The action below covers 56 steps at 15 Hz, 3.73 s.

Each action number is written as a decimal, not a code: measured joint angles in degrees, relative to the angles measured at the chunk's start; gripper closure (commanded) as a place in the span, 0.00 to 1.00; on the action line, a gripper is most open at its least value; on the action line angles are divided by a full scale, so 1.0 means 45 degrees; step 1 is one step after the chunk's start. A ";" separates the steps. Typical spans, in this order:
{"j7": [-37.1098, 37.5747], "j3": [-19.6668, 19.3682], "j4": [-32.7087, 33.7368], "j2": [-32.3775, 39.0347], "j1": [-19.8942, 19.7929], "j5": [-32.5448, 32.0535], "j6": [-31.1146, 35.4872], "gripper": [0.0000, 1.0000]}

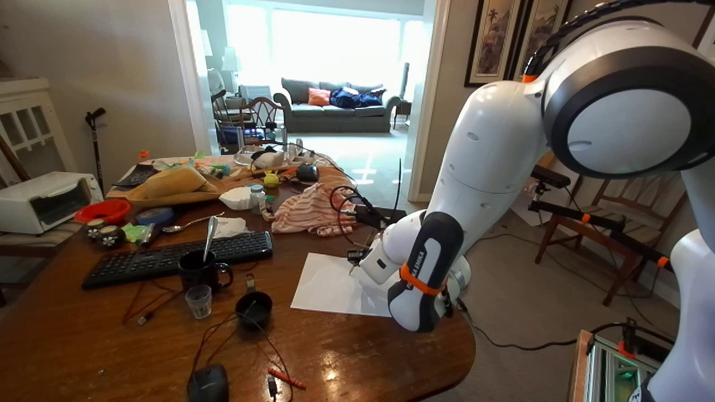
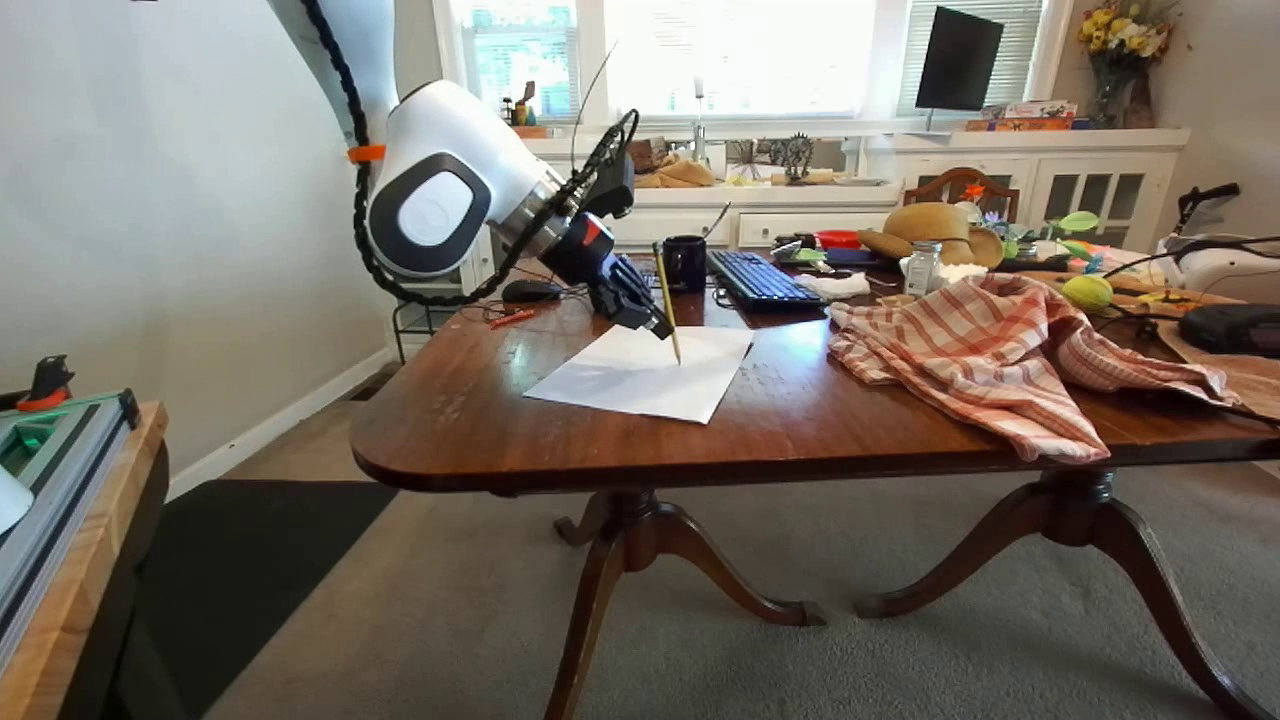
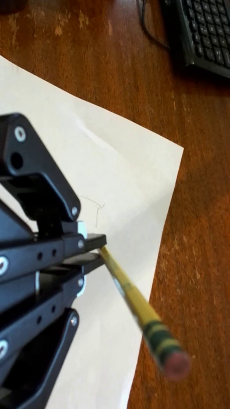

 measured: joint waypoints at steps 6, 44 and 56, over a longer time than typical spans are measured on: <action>0.0000 0.0001 0.0000 0.0000 -0.0005 0.0000 0.0000 0.98; -0.0117 -0.0584 -0.1670 -0.0825 -0.0394 0.0277 0.0017 0.98; -0.0109 -0.0223 -0.2523 -0.1316 -0.0345 0.0655 -0.0286 0.98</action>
